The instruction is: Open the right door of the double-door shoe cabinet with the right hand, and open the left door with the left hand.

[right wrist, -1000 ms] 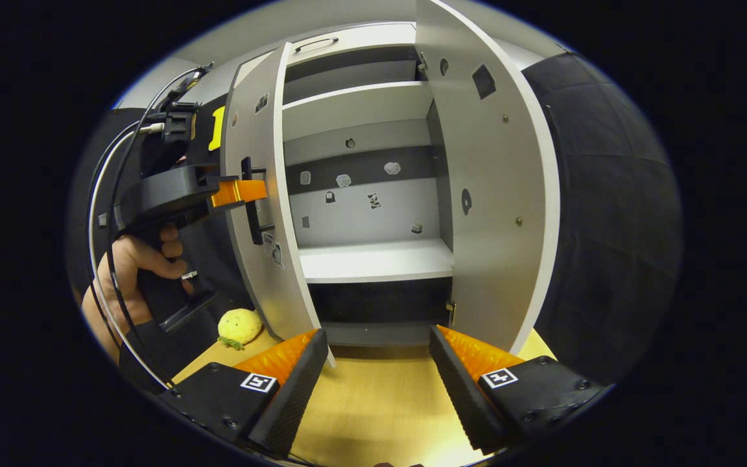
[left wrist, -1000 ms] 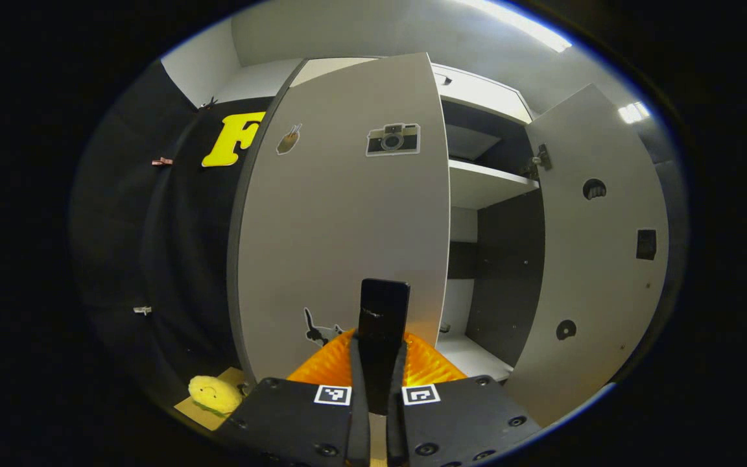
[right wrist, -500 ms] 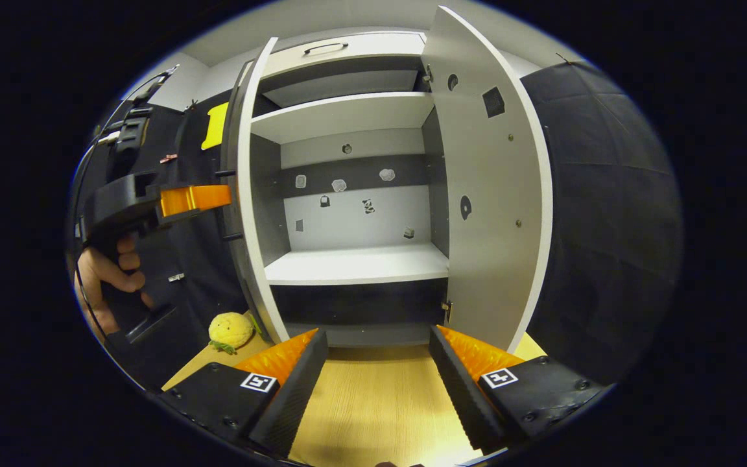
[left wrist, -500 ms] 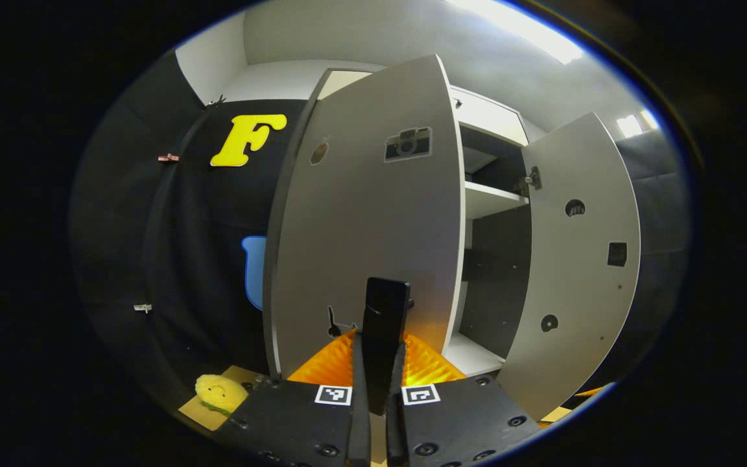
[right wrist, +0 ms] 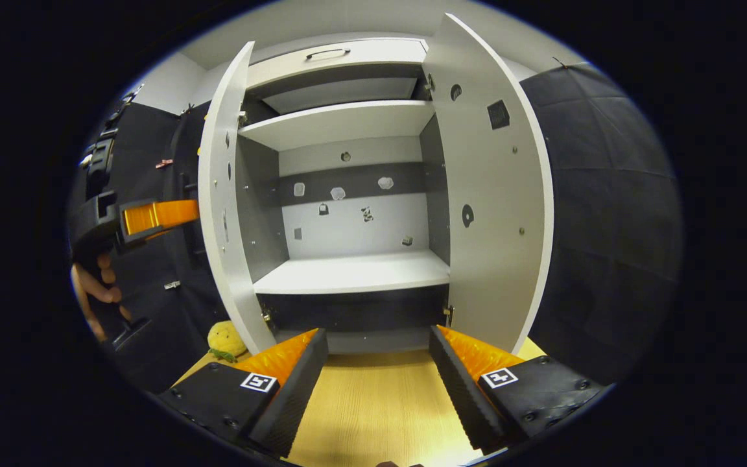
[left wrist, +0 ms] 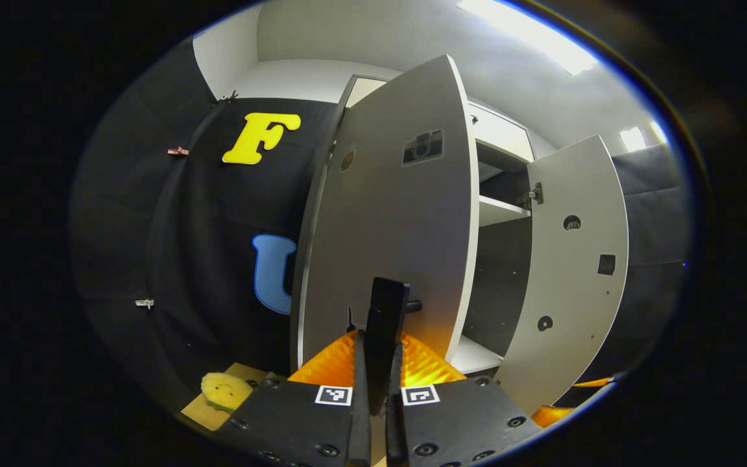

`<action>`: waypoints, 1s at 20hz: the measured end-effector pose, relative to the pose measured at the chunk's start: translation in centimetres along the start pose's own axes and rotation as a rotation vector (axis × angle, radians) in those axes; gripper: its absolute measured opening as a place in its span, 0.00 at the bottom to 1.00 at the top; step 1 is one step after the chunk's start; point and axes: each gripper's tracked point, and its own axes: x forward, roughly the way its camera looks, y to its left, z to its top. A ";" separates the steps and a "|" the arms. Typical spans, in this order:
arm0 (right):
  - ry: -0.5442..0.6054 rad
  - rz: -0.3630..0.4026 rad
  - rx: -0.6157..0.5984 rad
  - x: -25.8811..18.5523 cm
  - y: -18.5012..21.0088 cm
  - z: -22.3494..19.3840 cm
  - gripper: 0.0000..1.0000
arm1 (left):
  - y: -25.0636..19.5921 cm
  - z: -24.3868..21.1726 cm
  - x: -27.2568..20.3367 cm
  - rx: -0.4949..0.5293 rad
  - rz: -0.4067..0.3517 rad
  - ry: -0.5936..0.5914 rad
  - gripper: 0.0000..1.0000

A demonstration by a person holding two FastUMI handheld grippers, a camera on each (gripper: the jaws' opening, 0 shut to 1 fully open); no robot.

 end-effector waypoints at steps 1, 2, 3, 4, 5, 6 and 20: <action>-0.014 -0.008 -0.006 0.0 -0.1 0.4 0.98 | 0.4 0.2 -0.2 0.005 -0.004 -0.001 0.13; -0.023 -0.016 -0.007 -0.1 -0.2 0.7 0.98 | 0.8 0.3 -0.5 0.010 -0.006 -0.002 0.13; -0.026 -0.023 -0.005 -0.2 -0.3 0.7 0.98 | 1.2 0.2 -0.6 0.011 -0.003 -0.001 0.13; -0.023 -0.030 -0.001 -0.2 -0.4 0.6 0.98 | 1.6 0.4 -0.9 0.008 0.003 -0.004 0.13; -0.013 -0.030 0.006 -0.2 -0.4 0.4 0.98 | 2.2 0.4 -1.2 0.004 0.010 -0.008 0.13; -0.006 -0.026 0.014 -0.3 -0.4 0.4 0.98 | 2.8 0.5 -1.6 0.002 0.023 -0.010 0.13; -0.003 -0.039 -0.019 -0.6 -0.2 1.8 0.98 | 11.7 1.5 -3.4 -0.034 0.077 0.001 0.05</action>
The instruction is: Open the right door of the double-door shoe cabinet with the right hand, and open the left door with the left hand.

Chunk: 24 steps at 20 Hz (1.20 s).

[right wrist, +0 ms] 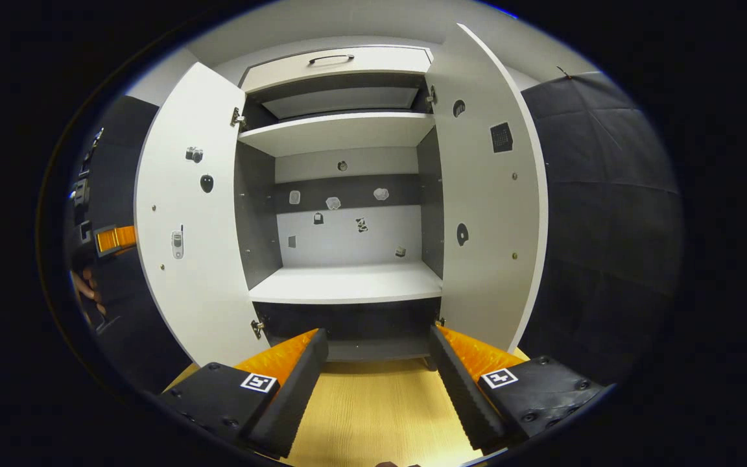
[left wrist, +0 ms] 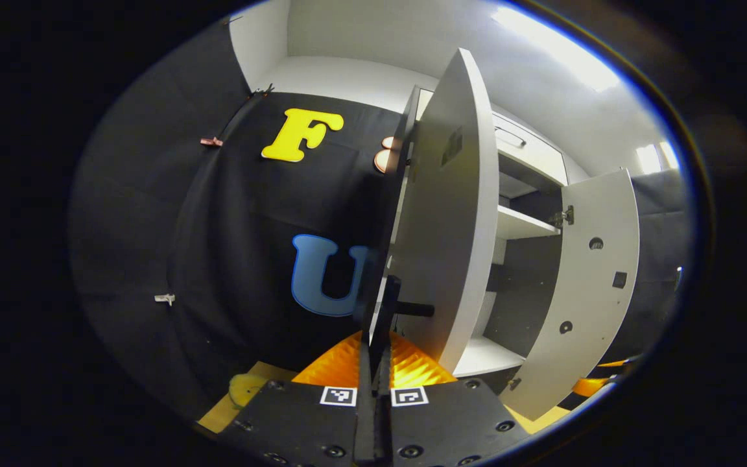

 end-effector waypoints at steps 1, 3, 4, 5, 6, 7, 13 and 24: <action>-0.002 -0.008 0.000 -0.4 -0.3 0.3 0.98 | -0.1 -0.2 -0.2 0.018 0.010 0.005 0.05; -0.005 -0.026 -0.006 -0.7 -1.0 0.8 0.98 | -0.4 -0.2 -0.7 0.017 0.008 0.014 0.05; -0.006 -0.032 -0.010 -0.9 -1.4 1.1 0.98 | -0.4 -0.1 -1.1 0.011 0.006 0.020 0.05; -0.007 -0.035 -0.012 -1.1 -1.8 1.2 0.98 | -0.3 -0.2 -1.6 0.009 0.000 0.030 0.05; -0.008 -0.034 -0.013 -1.3 -2.1 1.5 0.98 | -0.5 -0.1 -2.0 0.009 -0.006 0.037 0.05; -0.016 -0.034 -0.014 -1.6 -2.4 1.8 0.98 | -0.4 0.1 -2.8 0.006 -0.008 0.036 0.05; -0.067 -0.018 -0.024 -3.0 -6.1 2.8 0.98 | -2.2 0.2 -7.4 0.005 0.056 0.024 0.05; -0.072 0.105 0.020 -7.0 -11.6 3.2 0.98 | -15.4 -2.6 -15.1 0.031 0.037 0.014 0.51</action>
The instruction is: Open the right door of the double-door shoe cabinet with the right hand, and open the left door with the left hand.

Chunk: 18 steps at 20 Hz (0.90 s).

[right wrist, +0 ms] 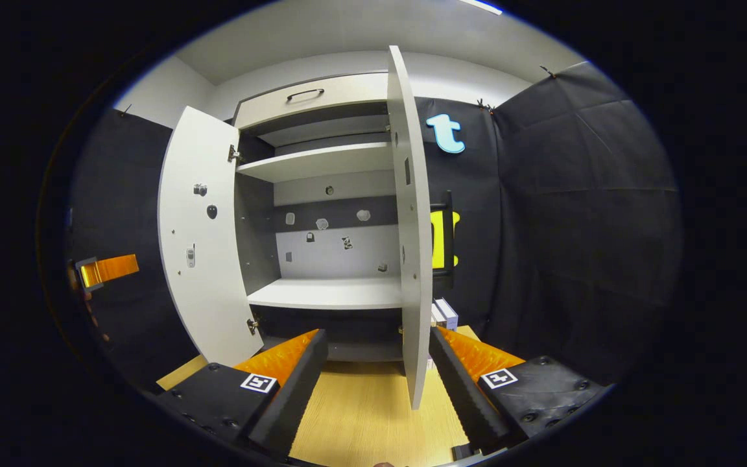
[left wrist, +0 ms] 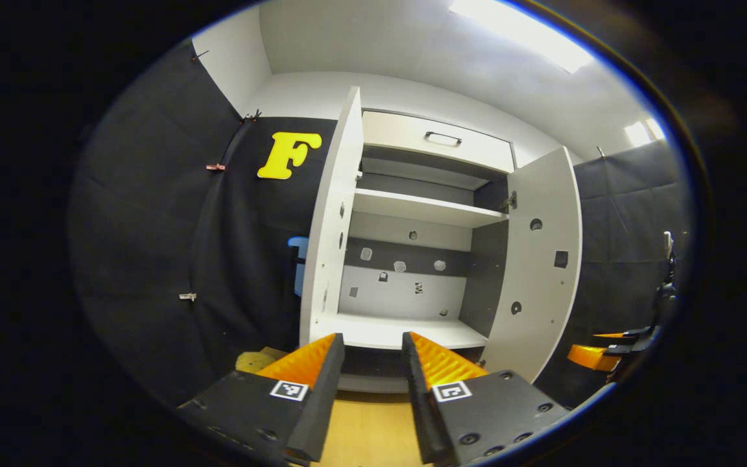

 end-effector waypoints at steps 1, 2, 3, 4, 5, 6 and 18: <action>-0.002 0.008 -0.003 -0.1 -0.1 0.2 0.98 | -1.1 -1.3 -0.5 -0.007 -0.010 0.027 0.60; -0.011 0.015 -0.017 -0.2 -0.3 0.4 0.98 | -2.0 -2.2 -0.9 -0.006 -0.010 0.048 0.71; -0.022 0.020 -0.036 -0.3 -0.5 0.6 0.98 | -2.3 -2.7 -1.5 0.002 0.001 0.056 0.71; -0.030 0.028 -0.048 -0.5 -0.5 0.8 0.98 | -2.7 -3.1 -1.9 0.011 0.011 0.060 0.76; -0.031 0.036 -0.051 -0.7 -0.4 0.8 0.98 | -2.9 -3.7 -2.2 0.020 0.021 0.067 0.80; -0.029 0.046 -0.047 -0.9 -0.2 0.7 0.98 | -3.2 -4.1 -2.3 0.031 0.027 0.076 0.89; -0.004 0.023 -0.019 0.4 1.1 -0.5 0.98 | -0.7 -2.7 -1.1 0.116 0.055 0.065 0.95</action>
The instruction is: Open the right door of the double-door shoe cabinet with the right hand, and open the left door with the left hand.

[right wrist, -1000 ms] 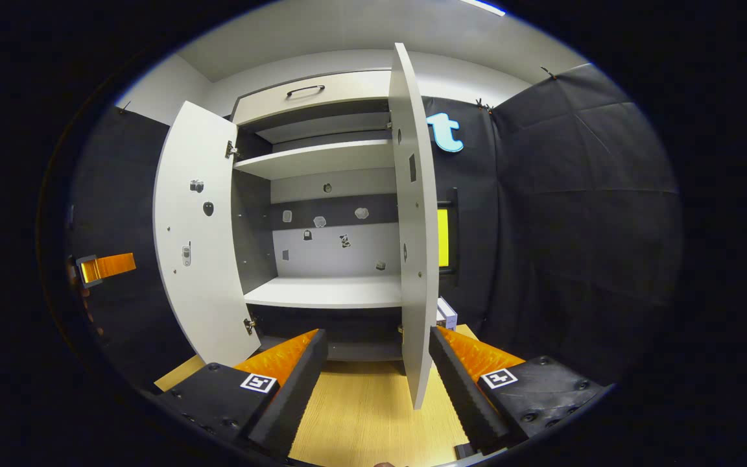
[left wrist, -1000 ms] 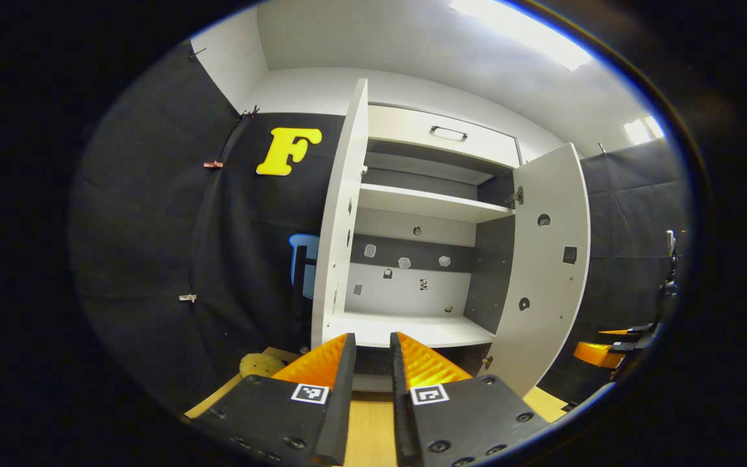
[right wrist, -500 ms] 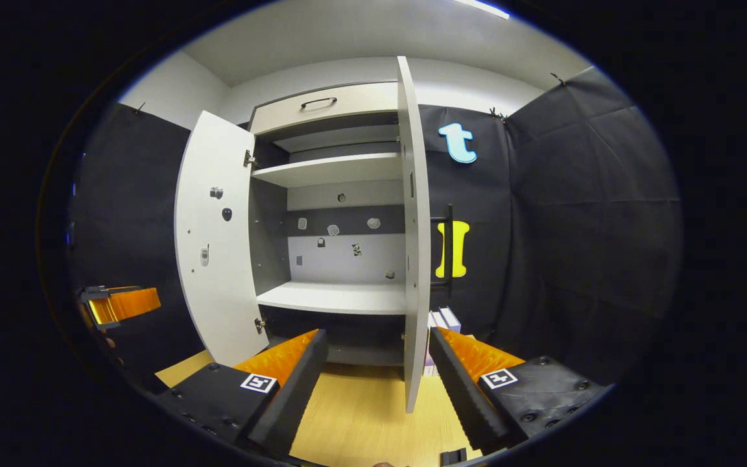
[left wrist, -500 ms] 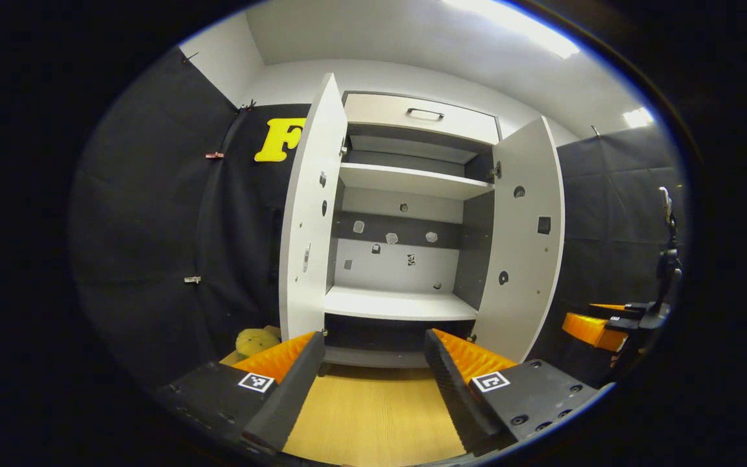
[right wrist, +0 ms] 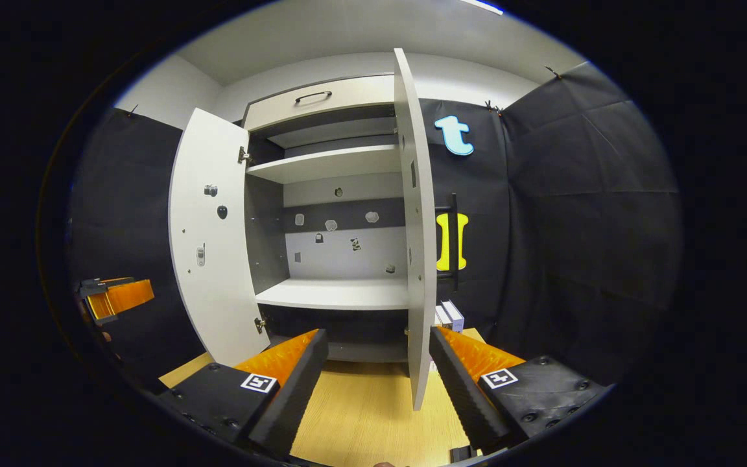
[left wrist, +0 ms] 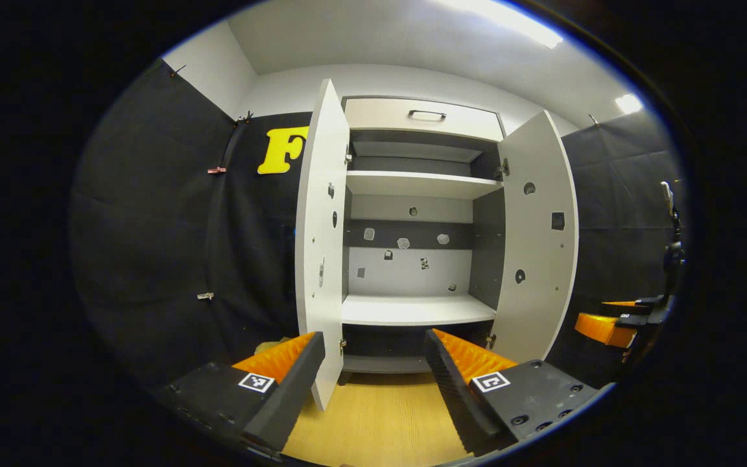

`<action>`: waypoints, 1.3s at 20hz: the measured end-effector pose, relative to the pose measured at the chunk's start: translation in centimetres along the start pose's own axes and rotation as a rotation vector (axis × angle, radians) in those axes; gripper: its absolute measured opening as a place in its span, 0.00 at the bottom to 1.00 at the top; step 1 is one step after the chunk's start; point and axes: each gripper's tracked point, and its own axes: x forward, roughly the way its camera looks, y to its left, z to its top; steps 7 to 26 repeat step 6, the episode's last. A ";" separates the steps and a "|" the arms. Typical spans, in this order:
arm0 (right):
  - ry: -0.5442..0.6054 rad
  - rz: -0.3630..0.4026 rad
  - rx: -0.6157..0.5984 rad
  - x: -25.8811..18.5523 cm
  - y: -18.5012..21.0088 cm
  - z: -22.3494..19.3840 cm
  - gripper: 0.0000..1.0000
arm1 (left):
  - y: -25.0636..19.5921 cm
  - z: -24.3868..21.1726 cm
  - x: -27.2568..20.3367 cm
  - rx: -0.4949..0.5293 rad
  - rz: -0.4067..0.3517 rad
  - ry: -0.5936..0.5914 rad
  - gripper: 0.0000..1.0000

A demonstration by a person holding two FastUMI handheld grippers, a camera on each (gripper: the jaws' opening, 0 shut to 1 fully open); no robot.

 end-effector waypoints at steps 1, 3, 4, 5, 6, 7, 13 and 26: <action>-0.001 -0.008 -0.002 0.3 0.2 0.1 0.98 | 0.2 0.4 0.5 0.009 -0.007 -0.012 0.95; -0.004 -0.016 0.008 0.4 0.7 0.0 0.98 | 0.8 0.9 1.4 0.023 -0.010 -0.036 0.95; -0.009 -0.024 0.024 0.7 1.0 0.0 0.98 | 0.8 0.9 1.7 0.019 -0.020 -0.041 0.95; -0.007 -0.032 0.042 1.1 1.2 -0.2 0.98 | 0.7 0.8 2.0 0.008 -0.033 -0.043 0.95; -0.005 -0.038 0.053 1.2 1.6 -0.4 0.98 | 0.6 0.6 2.2 0.002 -0.044 -0.047 0.95; -0.005 -0.038 0.053 1.2 1.6 -0.4 0.98 | 0.6 0.6 2.2 0.002 -0.044 -0.047 0.95; -0.005 -0.038 0.053 1.2 1.6 -0.4 0.98 | 0.6 0.6 2.2 0.002 -0.044 -0.047 0.95; -0.005 -0.038 0.053 1.2 1.6 -0.4 0.98 | 0.6 0.6 2.2 0.002 -0.044 -0.047 0.95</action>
